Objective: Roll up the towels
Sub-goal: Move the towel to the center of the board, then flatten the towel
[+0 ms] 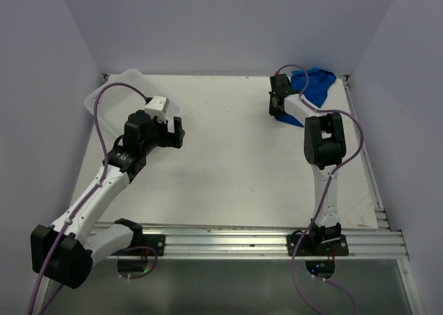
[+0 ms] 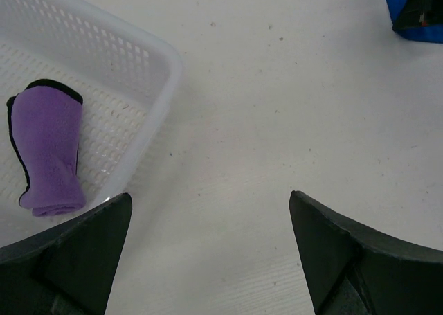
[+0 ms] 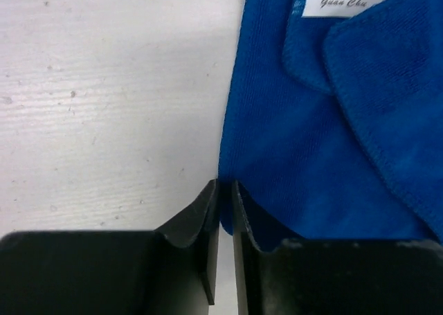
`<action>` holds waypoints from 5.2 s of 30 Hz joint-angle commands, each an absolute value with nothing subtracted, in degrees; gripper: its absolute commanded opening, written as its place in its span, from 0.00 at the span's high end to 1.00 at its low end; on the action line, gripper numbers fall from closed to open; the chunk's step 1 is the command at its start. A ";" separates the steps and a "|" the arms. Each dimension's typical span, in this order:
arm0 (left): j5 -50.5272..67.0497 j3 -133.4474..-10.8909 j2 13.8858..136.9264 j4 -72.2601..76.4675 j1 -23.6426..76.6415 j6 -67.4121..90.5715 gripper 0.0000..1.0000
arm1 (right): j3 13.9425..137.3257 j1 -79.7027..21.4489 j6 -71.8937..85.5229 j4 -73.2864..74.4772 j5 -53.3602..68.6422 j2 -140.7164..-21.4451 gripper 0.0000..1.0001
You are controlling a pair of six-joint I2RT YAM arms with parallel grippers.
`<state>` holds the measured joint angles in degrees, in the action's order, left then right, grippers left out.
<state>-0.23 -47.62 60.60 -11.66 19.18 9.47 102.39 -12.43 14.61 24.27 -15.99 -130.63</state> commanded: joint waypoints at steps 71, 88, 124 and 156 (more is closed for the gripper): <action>4.83 -19.08 37.27 -2.99 19.34 37.44 0.05 | 78.40 -60.47 29.44 26.63 -22.32 -112.85 0.68; 7.47 -12.83 39.90 3.16 19.34 40.25 0.07 | 55.12 -59.68 41.12 19.95 -26.02 -85.09 1.00; 8.45 -43.32 83.31 10.11 38.49 22.59 0.31 | 18.28 -58.10 71.89 45.00 -41.75 -33.75 0.99; -11.68 -51.94 90.28 -5.00 43.51 16.61 1.00 | 19.16 -57.57 68.03 43.15 -44.91 -31.55 1.00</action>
<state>-4.75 -50.92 96.82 -0.03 43.55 18.57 16.60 -58.04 68.31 43.48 -39.94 -31.79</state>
